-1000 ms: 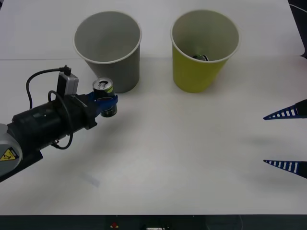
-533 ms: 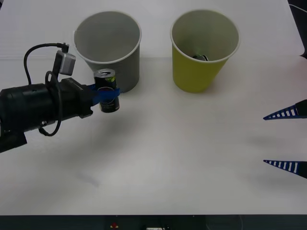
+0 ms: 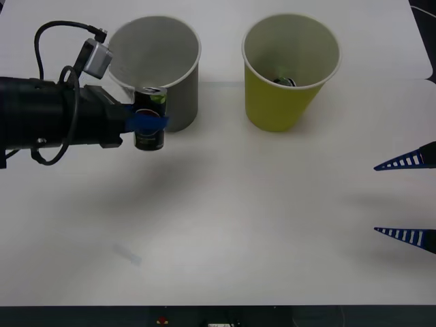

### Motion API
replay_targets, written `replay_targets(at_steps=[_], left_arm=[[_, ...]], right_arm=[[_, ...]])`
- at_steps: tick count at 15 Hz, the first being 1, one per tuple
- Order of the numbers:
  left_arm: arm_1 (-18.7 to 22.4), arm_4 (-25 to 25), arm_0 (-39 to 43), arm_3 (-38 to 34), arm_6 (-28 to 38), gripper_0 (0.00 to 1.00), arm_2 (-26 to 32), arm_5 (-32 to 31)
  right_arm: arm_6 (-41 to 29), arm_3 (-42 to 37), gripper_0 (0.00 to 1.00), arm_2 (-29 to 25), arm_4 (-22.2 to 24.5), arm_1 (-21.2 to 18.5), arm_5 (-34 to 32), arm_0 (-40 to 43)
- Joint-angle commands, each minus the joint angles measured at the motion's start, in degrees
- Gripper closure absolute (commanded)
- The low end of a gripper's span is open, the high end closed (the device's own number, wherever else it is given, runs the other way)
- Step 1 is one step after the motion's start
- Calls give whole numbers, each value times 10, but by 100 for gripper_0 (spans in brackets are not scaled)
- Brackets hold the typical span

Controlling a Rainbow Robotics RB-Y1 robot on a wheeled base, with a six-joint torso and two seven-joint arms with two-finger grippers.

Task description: Put the can into the green bin and the plastic bottle into the gray bin

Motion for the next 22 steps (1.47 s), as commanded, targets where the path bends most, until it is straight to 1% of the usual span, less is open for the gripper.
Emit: replay_targets(at_steps=[1, 3, 6, 7, 9, 12, 14, 16, 17, 18, 20, 22], left_arm=[[-43, -69, -47, -2, 32, 100, 2, -57], [-77, -119, -80, -2, 61, 100, 5, -111], [-131, -194, -141, 2, 62, 100, 10, -199], [-154, -217, -167, 10, 62, 100, 12, -232], [-189, -227, -212, 45, 62, 100, 12, -263], [-224, -243, -272, 101, 62, 100, 4, -280], [-244, -277, -315, 133, 62, 100, -20, -280], [-278, -302, -360, 184, 61, 100, -27, -280], [-292, -316, -386, 212, 61, 100, -36, -277], [-302, -318, -402, 235, 62, 100, -43, -268], [-332, -326, -439, 289, 60, 100, -44, -254], [-355, -335, -476, 349, 43, 100, -44, -242]], right_arm=[[0, 0, 0, 0, 0, 0, 0, 0], [0, 0, 0, 0, 0, 0, 0, 0], [0, 0, 0, 0, 0, 0, 0, 0], [0, 0, 0, 0, 0, 0, 0, 0], [0, 0, 0, 0, 0, 0, 0, 0], [0, 0, 0, 0, 0, 0, 0, 0], [0, 0, 0, 0, 0, 0, 0, 0], [0, 0, 0, 0, 0, 0, 0, 0], [0, 0, 0, 0, 0, 0, 0, 0], [0, 0, 0, 0, 0, 0, 0, 0], [0, 0, 0, 0, 0, 0, 0, 0], [0, 0, 0, 0, 0, 0, 0, 0]])
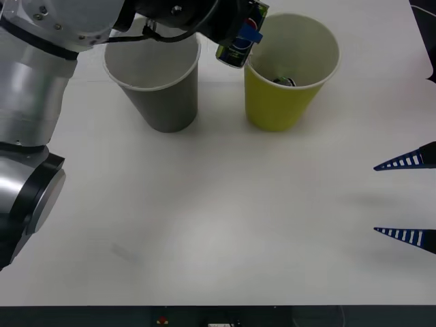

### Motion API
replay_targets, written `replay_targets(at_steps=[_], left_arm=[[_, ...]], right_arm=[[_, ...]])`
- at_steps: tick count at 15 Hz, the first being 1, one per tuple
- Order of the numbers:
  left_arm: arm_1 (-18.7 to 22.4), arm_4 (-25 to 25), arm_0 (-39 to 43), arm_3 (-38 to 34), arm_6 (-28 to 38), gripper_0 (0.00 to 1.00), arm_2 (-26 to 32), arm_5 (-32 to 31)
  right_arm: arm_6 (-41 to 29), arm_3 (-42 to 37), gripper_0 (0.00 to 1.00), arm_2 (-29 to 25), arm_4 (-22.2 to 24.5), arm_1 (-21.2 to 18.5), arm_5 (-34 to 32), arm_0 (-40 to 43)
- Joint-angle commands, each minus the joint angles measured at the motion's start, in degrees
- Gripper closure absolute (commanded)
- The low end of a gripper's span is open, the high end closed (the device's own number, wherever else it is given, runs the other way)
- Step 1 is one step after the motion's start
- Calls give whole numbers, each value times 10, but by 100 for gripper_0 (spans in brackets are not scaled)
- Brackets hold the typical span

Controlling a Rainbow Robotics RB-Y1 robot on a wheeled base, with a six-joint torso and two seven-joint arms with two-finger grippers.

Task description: Put the can into the green bin and the plastic bottle into the gray bin

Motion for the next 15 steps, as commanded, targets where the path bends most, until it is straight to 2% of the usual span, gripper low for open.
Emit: replay_targets(at_steps=[1, 6, 9, 14, 15], left_arm=[[-30, -12, -50, 83, -17, 100, -4, 21], [-49, -16, -107, 181, -17, 100, -71, 100], [-73, -21, -121, 233, -42, 100, -71, 125], [-79, -37, -122, 237, -43, 99, -87, 129], [-80, -37, -121, 238, -43, 71, -87, 129]], right_arm=[[0, 0, 0, 0, 0, 0, 0, 0], [0, 0, 0, 0, 0, 0, 0, 0], [0, 0, 0, 0, 0, 0, 0, 0], [0, 0, 0, 0, 0, 0, 0, 0], [0, 0, 0, 0, 0, 0, 0, 0]])
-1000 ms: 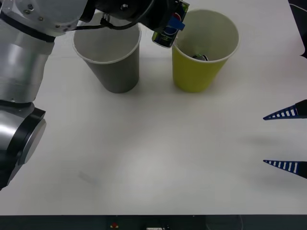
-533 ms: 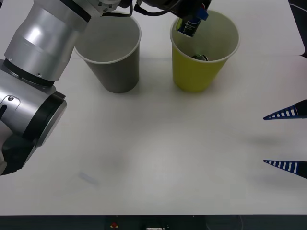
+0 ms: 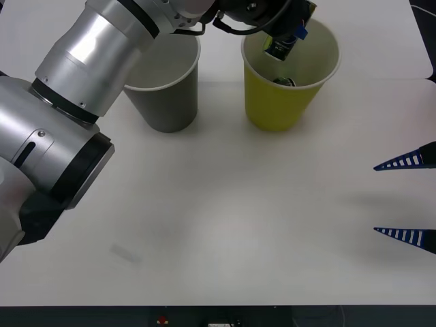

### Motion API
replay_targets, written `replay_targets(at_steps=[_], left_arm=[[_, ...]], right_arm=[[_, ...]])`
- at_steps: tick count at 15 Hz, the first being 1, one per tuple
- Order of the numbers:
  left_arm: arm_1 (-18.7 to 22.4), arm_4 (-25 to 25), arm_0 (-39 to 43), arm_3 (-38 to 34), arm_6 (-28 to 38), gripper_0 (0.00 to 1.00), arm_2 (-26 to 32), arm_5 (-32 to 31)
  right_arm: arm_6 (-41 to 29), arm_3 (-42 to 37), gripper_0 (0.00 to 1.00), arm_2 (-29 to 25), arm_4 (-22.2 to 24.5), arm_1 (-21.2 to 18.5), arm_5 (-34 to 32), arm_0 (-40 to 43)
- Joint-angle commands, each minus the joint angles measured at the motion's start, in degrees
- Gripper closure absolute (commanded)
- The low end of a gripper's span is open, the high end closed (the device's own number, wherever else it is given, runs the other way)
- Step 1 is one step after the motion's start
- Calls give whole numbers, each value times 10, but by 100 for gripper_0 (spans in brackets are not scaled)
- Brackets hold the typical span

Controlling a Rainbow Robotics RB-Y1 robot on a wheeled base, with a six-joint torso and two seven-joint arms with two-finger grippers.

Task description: Put the can into the green bin and the plastic bottle into the gray bin

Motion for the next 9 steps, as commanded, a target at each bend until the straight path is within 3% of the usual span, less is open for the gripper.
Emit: replay_targets(at_steps=[1, 2, 6, 9], left_arm=[[-1, -1, 0, 0, 0, 18, -1, 0], [-1, 0, 0, 1, -1, 0, -1, 0], [0, 8, 1, 0, -24, 0, 2, 2], [19, 29, 7, -4, -83, 0, 21, 2]], right_arm=[[0, 0, 0, 0, 0, 0, 0, 0], [0, 0, 0, 0, 0, 0, 0, 0], [0, 0, 0, 0, 0, 0, 0, 0], [0, 0, 0, 0, 0, 0, 0, 0]])
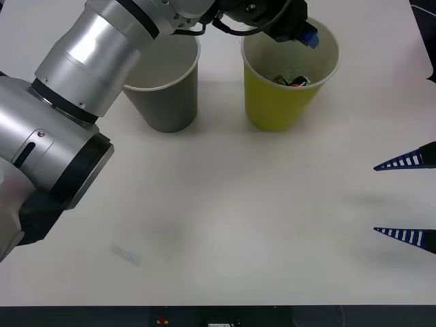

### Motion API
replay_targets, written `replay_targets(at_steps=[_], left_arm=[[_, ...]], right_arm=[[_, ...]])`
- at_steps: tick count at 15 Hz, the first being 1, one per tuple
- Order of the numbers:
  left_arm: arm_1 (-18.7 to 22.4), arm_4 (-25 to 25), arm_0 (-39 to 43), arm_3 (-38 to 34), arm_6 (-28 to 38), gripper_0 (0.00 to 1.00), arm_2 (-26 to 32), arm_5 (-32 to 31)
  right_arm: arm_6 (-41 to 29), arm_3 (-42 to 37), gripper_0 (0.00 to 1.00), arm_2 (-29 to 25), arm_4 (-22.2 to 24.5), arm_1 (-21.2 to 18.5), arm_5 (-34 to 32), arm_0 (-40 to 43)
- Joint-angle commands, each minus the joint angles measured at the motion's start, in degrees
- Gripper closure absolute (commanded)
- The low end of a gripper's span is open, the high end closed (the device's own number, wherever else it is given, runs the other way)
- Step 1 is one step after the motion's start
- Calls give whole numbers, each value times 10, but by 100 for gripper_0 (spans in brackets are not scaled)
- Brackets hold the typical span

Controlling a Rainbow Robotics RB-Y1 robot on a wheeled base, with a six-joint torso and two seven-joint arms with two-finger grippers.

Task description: Put the can into the green bin and the plastic bottle into the gray bin

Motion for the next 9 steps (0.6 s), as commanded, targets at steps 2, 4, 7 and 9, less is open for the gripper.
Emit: replay_targets(at_steps=[2, 4, 7, 9], left_arm=[[38, 51, 38, -41, -54, 0, 20, 1], [70, 76, 86, -109, -76, 0, 31, 1], [124, 153, 164, -190, -137, 0, 55, 1], [158, 201, 216, -240, -178, 0, 75, 0]], right_arm=[[0, 0, 0, 0, 0, 0, 0, 0], [0, 0, 0, 0, 0, 0, 0, 0], [0, 0, 0, 0, 0, 0, 0, 0], [0, 0, 0, 0, 0, 0, 0, 0]])
